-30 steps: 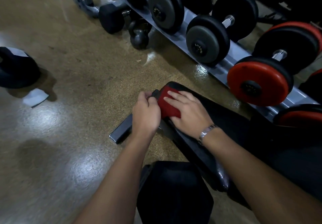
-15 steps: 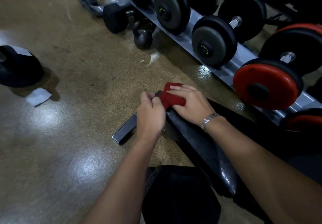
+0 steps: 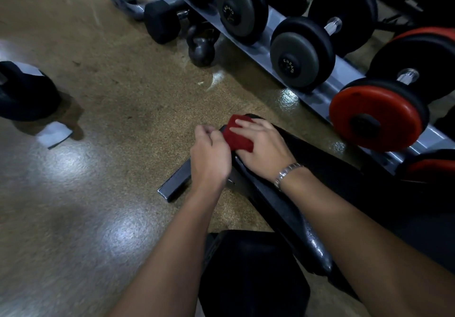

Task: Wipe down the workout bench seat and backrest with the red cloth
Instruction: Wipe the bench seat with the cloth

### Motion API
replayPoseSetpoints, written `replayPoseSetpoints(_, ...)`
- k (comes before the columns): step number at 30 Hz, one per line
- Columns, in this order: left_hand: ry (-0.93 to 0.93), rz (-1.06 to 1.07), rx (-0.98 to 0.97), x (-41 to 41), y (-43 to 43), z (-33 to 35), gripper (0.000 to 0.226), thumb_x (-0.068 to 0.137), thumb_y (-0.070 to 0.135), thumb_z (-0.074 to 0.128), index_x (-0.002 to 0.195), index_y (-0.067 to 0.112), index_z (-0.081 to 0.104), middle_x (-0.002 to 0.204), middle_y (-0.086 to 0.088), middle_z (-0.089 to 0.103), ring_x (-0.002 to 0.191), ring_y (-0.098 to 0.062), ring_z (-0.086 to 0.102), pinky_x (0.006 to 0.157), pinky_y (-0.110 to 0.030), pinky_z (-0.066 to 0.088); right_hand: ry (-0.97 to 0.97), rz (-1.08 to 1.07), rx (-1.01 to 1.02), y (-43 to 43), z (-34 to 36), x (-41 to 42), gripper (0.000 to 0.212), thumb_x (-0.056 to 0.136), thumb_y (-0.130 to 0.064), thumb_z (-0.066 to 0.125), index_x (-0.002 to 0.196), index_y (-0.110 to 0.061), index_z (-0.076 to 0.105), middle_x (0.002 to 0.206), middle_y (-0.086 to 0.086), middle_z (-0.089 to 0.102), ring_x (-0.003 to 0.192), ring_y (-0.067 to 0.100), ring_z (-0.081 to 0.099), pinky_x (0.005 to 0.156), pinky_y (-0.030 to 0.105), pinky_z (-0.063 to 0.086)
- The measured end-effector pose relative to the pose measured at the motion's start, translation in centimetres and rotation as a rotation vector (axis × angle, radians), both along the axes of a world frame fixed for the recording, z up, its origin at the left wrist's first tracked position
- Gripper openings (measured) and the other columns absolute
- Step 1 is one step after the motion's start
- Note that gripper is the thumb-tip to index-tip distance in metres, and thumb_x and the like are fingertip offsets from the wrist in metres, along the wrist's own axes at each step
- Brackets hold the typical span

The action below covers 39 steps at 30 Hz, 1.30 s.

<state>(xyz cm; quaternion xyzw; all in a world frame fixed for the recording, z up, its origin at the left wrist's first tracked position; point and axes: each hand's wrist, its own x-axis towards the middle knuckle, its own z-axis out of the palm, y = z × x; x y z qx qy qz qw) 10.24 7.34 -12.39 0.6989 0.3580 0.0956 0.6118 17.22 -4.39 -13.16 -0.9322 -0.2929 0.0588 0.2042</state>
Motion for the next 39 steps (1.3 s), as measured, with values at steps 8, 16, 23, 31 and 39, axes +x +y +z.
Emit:
replayPoseSetpoints(8, -0.015, -0.033, -0.053, 0.0, 0.5, -0.3, 0.021, 0.101, 0.028, 0.036, 0.105, 0.020, 0.055, 0.095, -0.001, 0.066, 0.084, -0.021, 0.061, 0.073, -0.038, 0.045, -0.194, -0.112, -0.114, -0.7, 1.0, -0.8, 0.044, 0.077, -0.040, 0.062, 0.120, -0.034, 0.070, 0.136, -0.013, 0.060, 0.117, 0.025, 0.048, 0.096, 0.040, 0.039)
replayPoseSetpoints(16, 0.010, -0.035, -0.142, 0.3, 0.9, 0.4, 0.026, 0.098, 0.030, 0.037, 0.104, 0.017, 0.058, 0.098, -0.006, 0.066, 0.090, -0.024, 0.062, 0.088, -0.047, 0.052, -0.011, -0.151, -0.331, 2.7, 2.7, -4.2, 0.085, 0.076, -0.066, 0.031, 0.149, -0.023, 0.039, 0.159, 0.002, 0.030, 0.127, 0.028, 0.034, 0.101, 0.044, 0.030)
replayPoseSetpoints(23, -0.013, -0.243, 0.535, -0.6, -0.6, 1.3, 0.031, 0.101, 0.021, 0.041, 0.123, 0.014, 0.062, 0.128, -0.008, 0.059, 0.124, -0.027, 0.051, 0.098, -0.031, 0.037, 0.226, -0.047, -0.134, -3.3, 4.6, -5.3, 0.061, 0.093, -0.059, 0.038, 0.150, -0.037, 0.038, 0.162, -0.014, 0.022, 0.142, 0.012, 0.020, 0.115, 0.043, 0.020)
replayPoseSetpoints(31, 0.218, -0.716, 0.986, -1.0, -5.0, -1.3, 0.062, 0.107, 0.044, 0.026, 0.160, 0.012, 0.020, 0.167, -0.012, 0.021, 0.155, -0.037, 0.010, 0.124, -0.049, 0.006, 0.086, -0.188, -0.168, -10.7, 5.7, -6.1, 0.048, 0.093, -0.029, 0.047, 0.141, -0.031, 0.051, 0.145, -0.012, 0.049, 0.133, 0.014, 0.036, 0.108, 0.041, 0.033)
replayPoseSetpoints(39, 0.042, -0.944, 1.140, -0.9, -4.4, -0.9, 0.064, 0.101, 0.021, 0.035, 0.161, 0.026, 0.016, 0.170, 0.000, 0.016, 0.158, -0.029, -0.002, 0.127, -0.049, -0.003, 0.089, -0.266, -0.233, -13.8, 6.0, -6.6, 0.047, 0.094, -0.032, 0.048, 0.141, -0.028, 0.051, 0.144, -0.009, 0.050, 0.132, 0.016, 0.036, 0.106, 0.040, 0.031)
